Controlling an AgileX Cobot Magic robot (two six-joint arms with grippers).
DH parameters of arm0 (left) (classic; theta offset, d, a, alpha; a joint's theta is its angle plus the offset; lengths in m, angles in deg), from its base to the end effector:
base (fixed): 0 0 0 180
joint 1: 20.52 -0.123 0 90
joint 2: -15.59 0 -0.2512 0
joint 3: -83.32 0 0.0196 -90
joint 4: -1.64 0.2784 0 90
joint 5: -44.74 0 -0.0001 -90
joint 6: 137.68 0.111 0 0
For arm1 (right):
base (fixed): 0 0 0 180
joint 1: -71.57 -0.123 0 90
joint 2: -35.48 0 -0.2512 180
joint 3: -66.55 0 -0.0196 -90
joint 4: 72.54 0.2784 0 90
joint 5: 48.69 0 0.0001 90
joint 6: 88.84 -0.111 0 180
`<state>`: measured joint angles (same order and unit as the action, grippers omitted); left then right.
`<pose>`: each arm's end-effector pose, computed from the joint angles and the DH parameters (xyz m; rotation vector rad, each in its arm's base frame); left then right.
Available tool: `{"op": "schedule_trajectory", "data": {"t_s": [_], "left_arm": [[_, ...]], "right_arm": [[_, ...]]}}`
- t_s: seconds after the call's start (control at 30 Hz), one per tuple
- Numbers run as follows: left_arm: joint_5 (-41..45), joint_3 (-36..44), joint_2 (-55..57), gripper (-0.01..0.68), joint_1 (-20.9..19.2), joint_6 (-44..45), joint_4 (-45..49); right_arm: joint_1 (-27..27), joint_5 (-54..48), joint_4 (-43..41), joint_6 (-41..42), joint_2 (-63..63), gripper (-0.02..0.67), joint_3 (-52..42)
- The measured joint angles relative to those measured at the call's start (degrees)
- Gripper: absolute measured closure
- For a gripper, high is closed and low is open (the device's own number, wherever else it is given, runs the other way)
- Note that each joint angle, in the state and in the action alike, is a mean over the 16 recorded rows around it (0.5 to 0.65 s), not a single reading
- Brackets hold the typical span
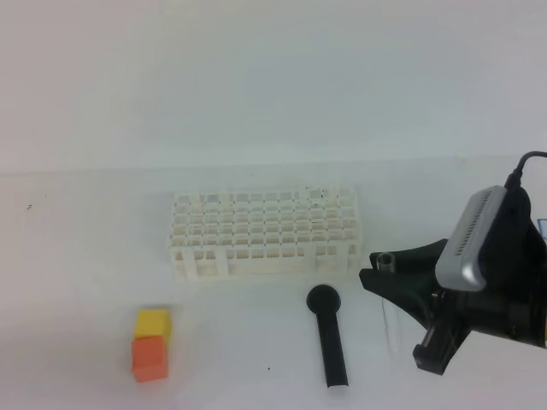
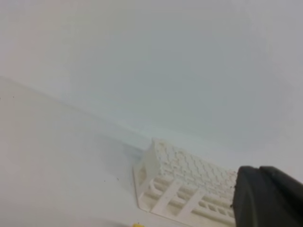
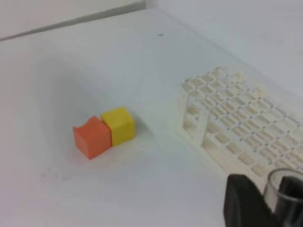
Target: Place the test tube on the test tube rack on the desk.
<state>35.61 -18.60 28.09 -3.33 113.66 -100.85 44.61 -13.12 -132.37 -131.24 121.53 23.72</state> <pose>0.1416 -0.0259 0.1893 -0.3220 1.6089 -0.5262 0.2443 0.1868 0.1826 -0.9678 1.6513 0.6764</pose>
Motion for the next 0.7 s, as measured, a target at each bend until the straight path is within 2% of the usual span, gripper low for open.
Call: {"op": "schedule_trajectory", "data": {"t_s": [0.17,0.47,0.6,0.7], "left_arm": [[-0.01,0.00,0.00,0.673,0.00,0.00,0.00],[-0.01,0.00,0.00,0.673,0.00,0.30,0.00],[-0.01,0.00,0.00,0.673,0.00,0.44,0.00],[-0.01,0.00,0.00,0.673,0.00,0.54,0.00]], "right_arm": [[-0.83,-0.05,11.08,7.12,1.78,0.527,0.08],[-7.25,0.01,38.01,30.86,9.42,0.527,4.62],[-11.09,0.70,45.36,39.21,14.72,0.527,10.40],[-13.41,1.32,48.11,42.12,19.28,0.527,16.28]]}}
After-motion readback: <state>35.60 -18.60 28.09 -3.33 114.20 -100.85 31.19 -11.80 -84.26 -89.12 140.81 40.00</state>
